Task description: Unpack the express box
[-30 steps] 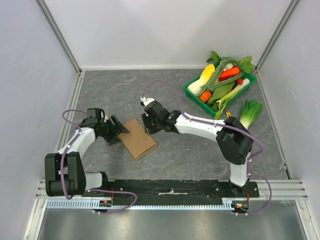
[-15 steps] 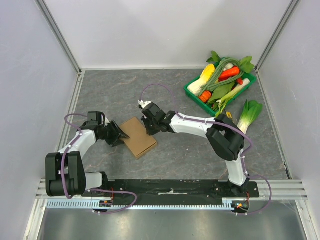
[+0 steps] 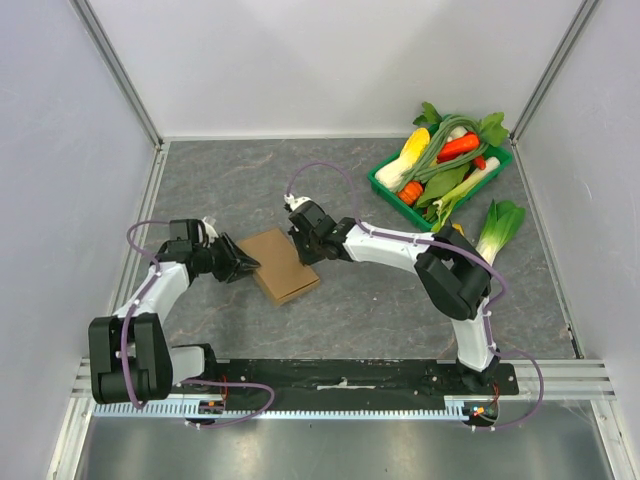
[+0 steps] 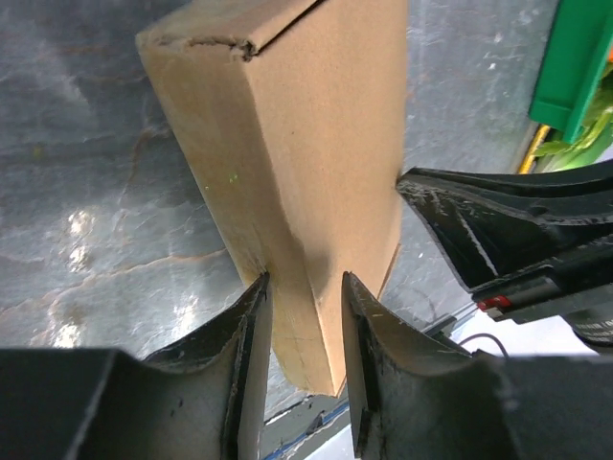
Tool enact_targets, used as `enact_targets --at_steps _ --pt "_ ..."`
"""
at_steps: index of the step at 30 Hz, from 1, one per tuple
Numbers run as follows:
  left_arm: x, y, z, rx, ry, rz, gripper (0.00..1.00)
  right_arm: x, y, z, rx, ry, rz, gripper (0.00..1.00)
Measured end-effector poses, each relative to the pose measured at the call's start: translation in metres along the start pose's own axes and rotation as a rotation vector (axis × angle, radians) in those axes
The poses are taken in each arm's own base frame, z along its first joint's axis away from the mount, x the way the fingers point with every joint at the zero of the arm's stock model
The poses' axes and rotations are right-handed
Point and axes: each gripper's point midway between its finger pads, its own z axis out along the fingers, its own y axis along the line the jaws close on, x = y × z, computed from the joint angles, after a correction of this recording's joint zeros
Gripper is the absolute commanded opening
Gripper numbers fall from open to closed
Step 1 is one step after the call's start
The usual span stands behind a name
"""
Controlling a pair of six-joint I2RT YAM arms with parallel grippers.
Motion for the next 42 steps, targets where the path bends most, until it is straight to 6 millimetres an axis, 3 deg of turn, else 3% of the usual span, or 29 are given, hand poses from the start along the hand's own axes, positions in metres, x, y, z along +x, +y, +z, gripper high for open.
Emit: enact_targets --at_steps 12,18,26,42 --pt "-0.034 -0.045 0.003 0.149 -0.024 0.066 0.40 0.005 -0.007 -0.006 0.012 0.037 0.065 0.18" --pt "-0.037 -0.078 0.004 0.236 -0.029 0.142 0.40 0.015 -0.004 -0.009 0.001 0.076 0.081 0.18" --pt "-0.022 -0.113 0.011 0.331 0.013 0.223 0.40 0.041 0.002 -0.011 -0.012 0.141 0.107 0.19" --pt "0.024 -0.127 0.019 0.355 0.132 0.260 0.37 0.075 -0.045 -0.032 0.134 0.138 0.229 0.21"
